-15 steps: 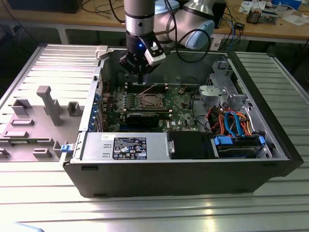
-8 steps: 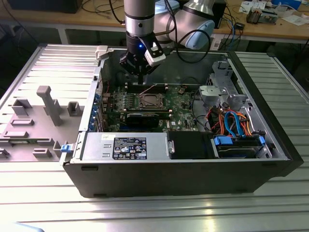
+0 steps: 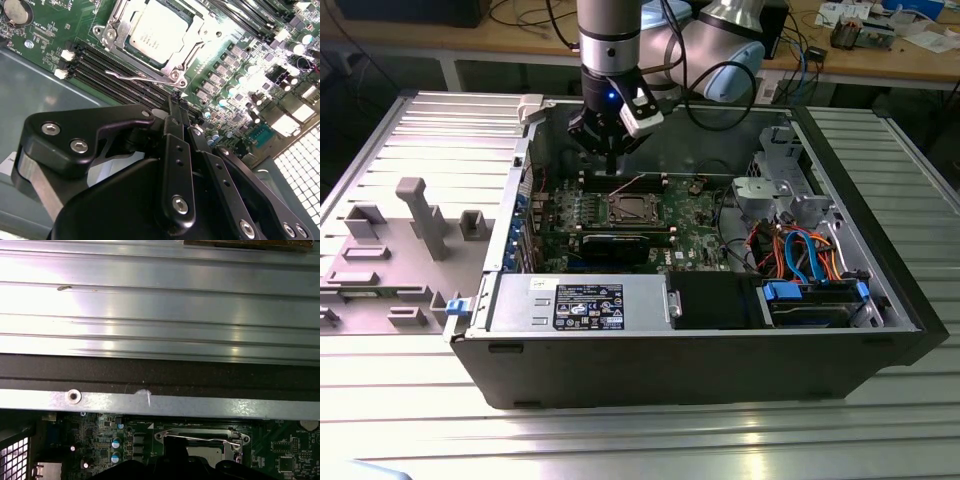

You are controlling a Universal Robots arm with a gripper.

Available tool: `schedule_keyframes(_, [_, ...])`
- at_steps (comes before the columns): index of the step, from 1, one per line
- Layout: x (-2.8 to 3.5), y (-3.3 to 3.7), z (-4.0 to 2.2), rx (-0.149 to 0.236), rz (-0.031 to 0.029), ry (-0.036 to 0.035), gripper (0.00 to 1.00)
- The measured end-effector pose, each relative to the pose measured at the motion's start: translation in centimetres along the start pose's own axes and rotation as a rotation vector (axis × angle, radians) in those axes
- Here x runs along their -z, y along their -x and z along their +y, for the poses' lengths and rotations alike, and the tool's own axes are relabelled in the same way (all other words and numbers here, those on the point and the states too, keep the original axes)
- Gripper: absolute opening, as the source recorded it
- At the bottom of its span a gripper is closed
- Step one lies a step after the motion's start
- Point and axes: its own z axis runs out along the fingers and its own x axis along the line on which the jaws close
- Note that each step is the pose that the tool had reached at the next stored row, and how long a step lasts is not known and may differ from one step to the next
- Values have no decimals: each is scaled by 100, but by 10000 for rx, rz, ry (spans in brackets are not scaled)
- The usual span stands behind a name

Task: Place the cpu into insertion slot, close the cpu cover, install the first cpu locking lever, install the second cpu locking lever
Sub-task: 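Install the first cpu locking lever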

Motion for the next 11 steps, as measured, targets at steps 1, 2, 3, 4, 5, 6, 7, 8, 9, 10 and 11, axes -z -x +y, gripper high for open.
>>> schedule_keyframes(1, [-2, 14, -1, -3, 0, 25, 11])
schedule_keyframes(2, [-5, 31, -2, -7, -4, 105, 11])
schedule_keyframes(3, [-7, 41, -2, -9, -7, 185, 11])
schedule_keyframes(4, [-13, 52, -3, -9, -9, 213, 11])
schedule_keyframes(5, [-16, 60, -4, -9, -8, 212, 11])
schedule_keyframes(6, [-20, 68, -4, -9, -8, 212, 11])
schedule_keyframes(7, [-25, 74, -4, -9, -7, 210, 11])
schedule_keyframes(8, [-30, 80, -5, -11, -7, 209, 11])
schedule_keyframes(9, [-37, 89, -5, -14, -8, 209, 11])
schedule_keyframes(10, [-43, 95, -6, -19, -9, 211, 11])
schedule_keyframes(11, [-49, 103, -6, -27, -9, 209, 11])
